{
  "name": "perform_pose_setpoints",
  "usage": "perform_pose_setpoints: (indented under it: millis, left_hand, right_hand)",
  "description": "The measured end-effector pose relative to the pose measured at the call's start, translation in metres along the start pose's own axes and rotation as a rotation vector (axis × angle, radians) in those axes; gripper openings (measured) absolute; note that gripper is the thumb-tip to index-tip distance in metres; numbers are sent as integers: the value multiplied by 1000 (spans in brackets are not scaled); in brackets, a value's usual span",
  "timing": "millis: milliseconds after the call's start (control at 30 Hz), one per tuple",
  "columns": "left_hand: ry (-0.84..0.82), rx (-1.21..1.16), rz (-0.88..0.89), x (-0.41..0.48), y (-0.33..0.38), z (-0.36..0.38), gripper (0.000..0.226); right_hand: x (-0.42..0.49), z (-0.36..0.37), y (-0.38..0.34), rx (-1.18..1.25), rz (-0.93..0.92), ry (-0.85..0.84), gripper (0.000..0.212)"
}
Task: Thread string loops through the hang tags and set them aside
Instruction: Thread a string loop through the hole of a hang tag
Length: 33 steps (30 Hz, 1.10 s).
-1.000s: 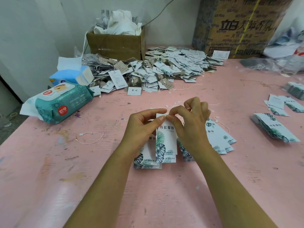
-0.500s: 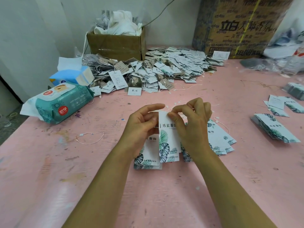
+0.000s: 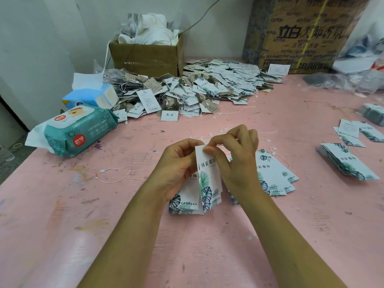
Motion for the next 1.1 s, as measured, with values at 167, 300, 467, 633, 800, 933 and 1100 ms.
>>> perform_pose_setpoints:
  millis: [167,300,467,633,800,933,1100]
  left_hand:
    - [17,158,13,-3,3,2,26]
    - [95,193,8,-2,2,1,26]
    - [112,-152,57,-1,8,-3,20]
    - [115,-352,54,-1,9,-8,21]
    - [107,-303,42,3,7,-10,24]
    - [109,-216,59,4,6,-8,23]
    - [171,-140,89,3,6,-16,20]
  right_hand:
    - [2,5,7,-50,69,-150,30]
    - [4,1,9,-8,45,-181,27]
    - [5,0,8,93,13,-249,22]
    - [5,-2,19,168,100,-243,16]
    - [9,-13,38,137,179,-217,13]
    - [8,-18,53,96,306,-224,26]
    - [12,-33,63,89,379,-140,30]
Point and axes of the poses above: each hand's wrist, its own x-axis towards the middle knuckle, its own z-axis out of the palm, y = z × x, the point moved 6 cm from there along x, towards the middle knuckle, and after that the axes turned 12 degrees about x, right-handed, at the moved point
